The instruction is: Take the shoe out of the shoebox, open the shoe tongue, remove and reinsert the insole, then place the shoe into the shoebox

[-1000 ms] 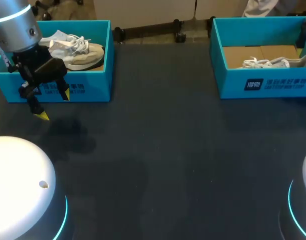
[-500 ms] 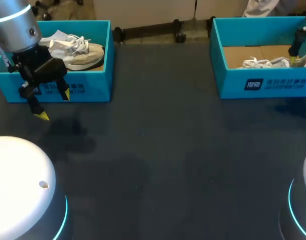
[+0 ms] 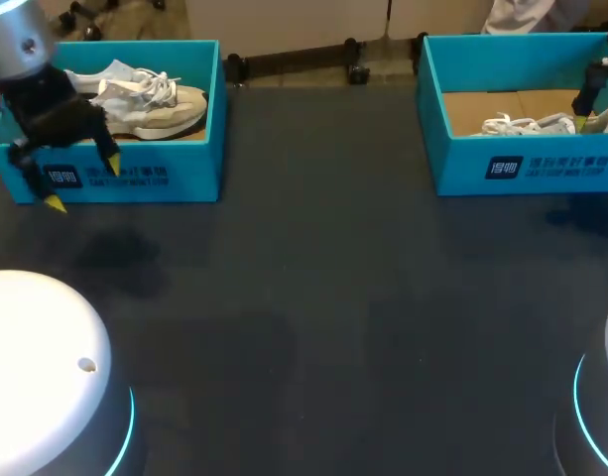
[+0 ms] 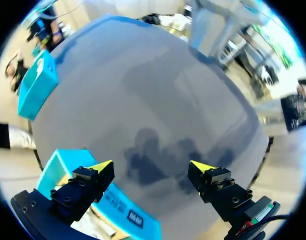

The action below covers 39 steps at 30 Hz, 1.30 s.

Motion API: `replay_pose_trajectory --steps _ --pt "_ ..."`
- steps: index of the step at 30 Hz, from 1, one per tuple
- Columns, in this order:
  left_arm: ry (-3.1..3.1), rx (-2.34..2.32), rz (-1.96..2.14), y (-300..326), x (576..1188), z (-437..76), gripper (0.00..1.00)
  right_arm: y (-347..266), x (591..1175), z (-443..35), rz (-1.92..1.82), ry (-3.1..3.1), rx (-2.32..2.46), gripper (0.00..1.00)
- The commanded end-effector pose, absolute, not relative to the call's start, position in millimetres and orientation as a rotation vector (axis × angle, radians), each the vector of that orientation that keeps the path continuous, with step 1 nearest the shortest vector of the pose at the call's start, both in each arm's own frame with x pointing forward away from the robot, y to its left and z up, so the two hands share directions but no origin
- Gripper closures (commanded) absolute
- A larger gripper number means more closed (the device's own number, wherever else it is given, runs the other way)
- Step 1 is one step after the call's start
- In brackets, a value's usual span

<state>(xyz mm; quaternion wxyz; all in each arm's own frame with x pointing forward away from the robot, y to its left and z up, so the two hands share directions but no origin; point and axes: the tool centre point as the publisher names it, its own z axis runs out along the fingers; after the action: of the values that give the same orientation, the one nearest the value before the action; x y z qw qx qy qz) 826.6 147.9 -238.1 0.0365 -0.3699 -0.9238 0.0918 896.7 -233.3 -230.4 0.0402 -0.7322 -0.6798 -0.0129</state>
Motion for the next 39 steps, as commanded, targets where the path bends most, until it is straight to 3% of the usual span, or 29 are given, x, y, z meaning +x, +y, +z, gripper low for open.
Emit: replay_pose_trajectory --steps 1,20,36,39 --pt "-2.598 -1.441 0.220 170 870 -236 0.00 -233 896 -231 -0.043 -2.083 -2.244 0.00" --pt "-2.364 -1.877 0.027 276 978 -212 0.00 -233 896 -231 -0.043 -2.083 -2.244 0.00" --pt "-2.364 -1.877 0.027 276 978 -212 0.00 -233 896 -231 -0.043 -2.083 -2.244 0.00" --pt "-2.381 -1.873 0.017 285 1011 -220 0.00 -233 896 -231 -0.043 -2.083 -2.244 0.00"
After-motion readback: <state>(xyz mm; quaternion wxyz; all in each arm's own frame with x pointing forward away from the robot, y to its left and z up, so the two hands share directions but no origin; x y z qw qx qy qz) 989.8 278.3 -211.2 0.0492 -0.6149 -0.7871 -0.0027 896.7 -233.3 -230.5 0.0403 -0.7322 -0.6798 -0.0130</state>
